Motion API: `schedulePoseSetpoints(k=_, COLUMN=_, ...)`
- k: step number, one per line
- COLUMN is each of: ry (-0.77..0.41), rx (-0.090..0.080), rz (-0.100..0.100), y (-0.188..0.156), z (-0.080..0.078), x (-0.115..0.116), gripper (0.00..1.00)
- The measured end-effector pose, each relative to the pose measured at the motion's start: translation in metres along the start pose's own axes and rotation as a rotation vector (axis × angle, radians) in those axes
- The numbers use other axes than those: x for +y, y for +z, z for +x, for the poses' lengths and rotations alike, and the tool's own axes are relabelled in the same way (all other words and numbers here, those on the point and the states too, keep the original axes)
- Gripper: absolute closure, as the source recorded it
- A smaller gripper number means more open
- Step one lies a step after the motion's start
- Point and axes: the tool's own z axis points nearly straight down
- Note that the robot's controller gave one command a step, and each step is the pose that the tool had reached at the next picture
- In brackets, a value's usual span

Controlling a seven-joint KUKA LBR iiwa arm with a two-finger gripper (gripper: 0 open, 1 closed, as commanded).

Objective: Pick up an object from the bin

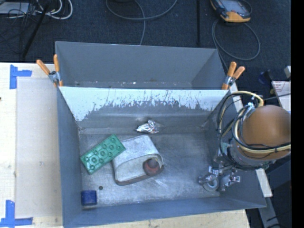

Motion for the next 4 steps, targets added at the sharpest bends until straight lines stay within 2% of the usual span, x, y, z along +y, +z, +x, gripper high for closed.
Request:
schedulePoseSetpoints(k=1, ry=-0.003, rx=0.006, rz=0.002, y=0.001, z=-0.005, x=0.002, gripper=1.00)
schedulePoseSetpoints(k=2, ry=-0.005, rx=0.011, rz=0.006, y=-0.017, z=-0.006, x=0.002, gripper=1.00)
schedulePoseSetpoints(k=3, ry=-0.002, rx=0.011, rz=0.010, y=-0.060, z=-0.008, x=0.002, gripper=1.00)
schedulePoseSetpoints(k=4, ry=0.002, rx=0.012, rz=0.006, y=-0.063, z=-0.009, x=0.002, gripper=1.00)
